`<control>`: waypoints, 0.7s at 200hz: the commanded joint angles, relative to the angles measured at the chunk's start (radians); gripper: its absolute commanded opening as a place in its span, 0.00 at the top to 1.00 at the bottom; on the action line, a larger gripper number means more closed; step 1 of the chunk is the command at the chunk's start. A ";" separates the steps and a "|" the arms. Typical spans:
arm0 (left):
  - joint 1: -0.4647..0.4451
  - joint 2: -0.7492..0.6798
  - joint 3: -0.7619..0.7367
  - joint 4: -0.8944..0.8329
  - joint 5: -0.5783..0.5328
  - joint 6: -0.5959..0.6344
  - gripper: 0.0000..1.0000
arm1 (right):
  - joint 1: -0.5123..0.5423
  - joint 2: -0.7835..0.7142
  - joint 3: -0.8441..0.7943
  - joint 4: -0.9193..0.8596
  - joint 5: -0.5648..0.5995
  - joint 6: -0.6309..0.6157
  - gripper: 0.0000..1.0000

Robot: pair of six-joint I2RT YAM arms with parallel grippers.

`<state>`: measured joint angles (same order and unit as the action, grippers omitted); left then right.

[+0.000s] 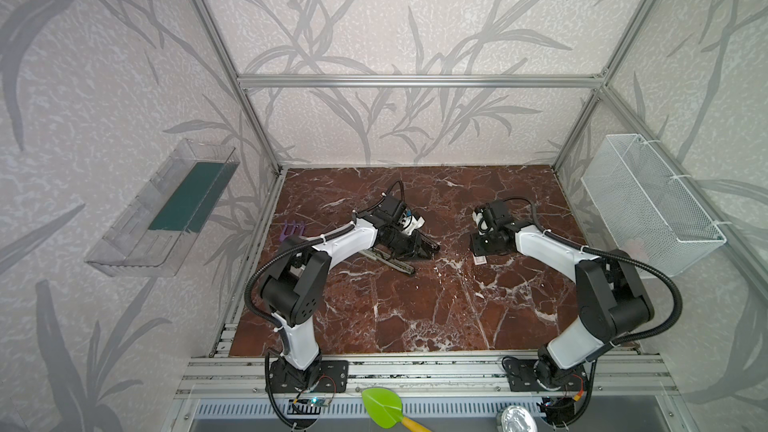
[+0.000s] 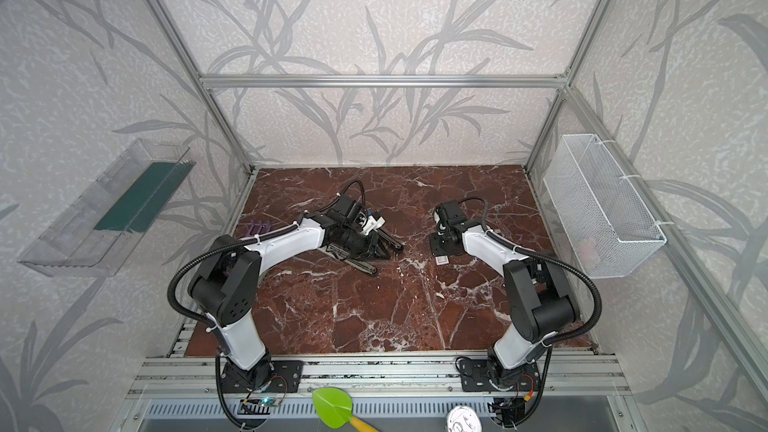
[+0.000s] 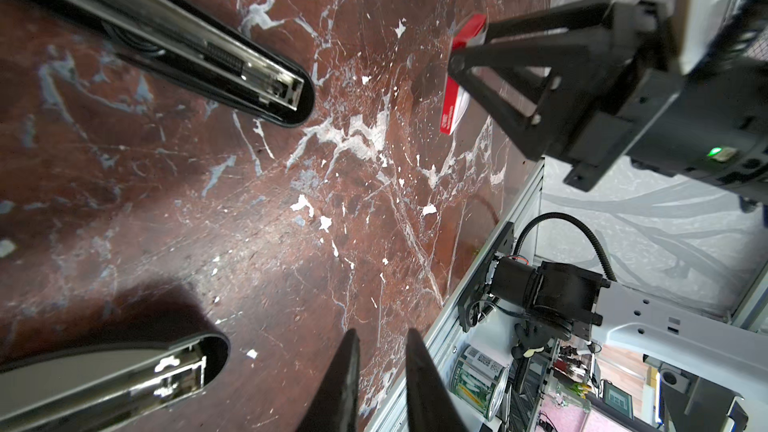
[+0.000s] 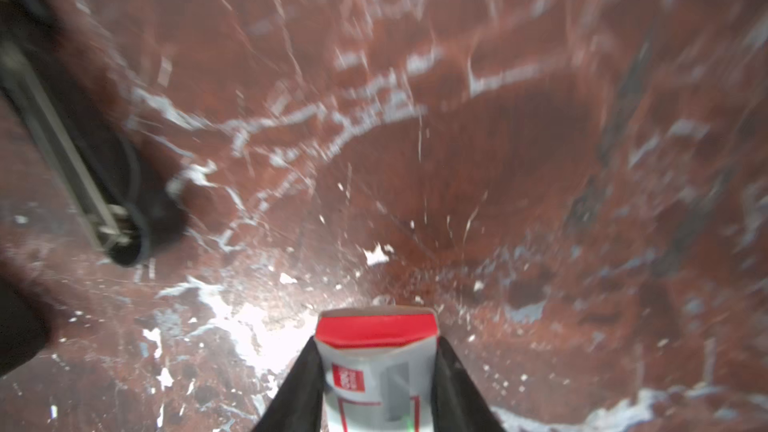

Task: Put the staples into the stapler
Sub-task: 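Set the staple box on the table with the right gripper while the left draws back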

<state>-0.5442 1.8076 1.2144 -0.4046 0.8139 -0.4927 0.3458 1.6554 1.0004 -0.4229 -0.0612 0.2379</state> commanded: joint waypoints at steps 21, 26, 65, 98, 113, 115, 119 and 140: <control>-0.003 -0.013 -0.022 0.035 0.018 -0.015 0.78 | -0.022 0.046 0.010 -0.038 -0.051 0.104 0.56; -0.003 -0.012 -0.022 0.037 0.019 -0.016 0.77 | -0.025 0.046 0.006 -0.034 -0.057 0.110 0.54; -0.003 -0.006 -0.026 0.049 0.028 -0.020 0.78 | -0.039 0.029 -0.018 -0.030 -0.064 0.114 0.44; -0.003 -0.008 -0.033 0.060 0.031 -0.026 0.77 | -0.045 -0.013 -0.083 -0.021 -0.111 0.113 0.44; -0.003 -0.005 -0.038 0.067 0.034 -0.031 0.78 | -0.045 -0.018 -0.121 0.005 -0.165 0.114 0.44; -0.003 -0.004 -0.038 0.068 0.034 -0.031 0.78 | -0.045 -0.018 -0.125 0.010 -0.174 0.116 0.44; -0.003 -0.003 -0.038 0.069 0.035 -0.032 0.77 | -0.044 -0.019 -0.134 0.021 -0.191 0.121 0.44; -0.003 0.002 -0.039 0.075 0.037 -0.038 0.78 | -0.014 -0.039 -0.167 0.066 -0.249 0.141 0.44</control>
<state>-0.5442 1.8080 1.1862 -0.3496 0.8356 -0.5205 0.3069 1.6413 0.8791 -0.3927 -0.2043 0.3519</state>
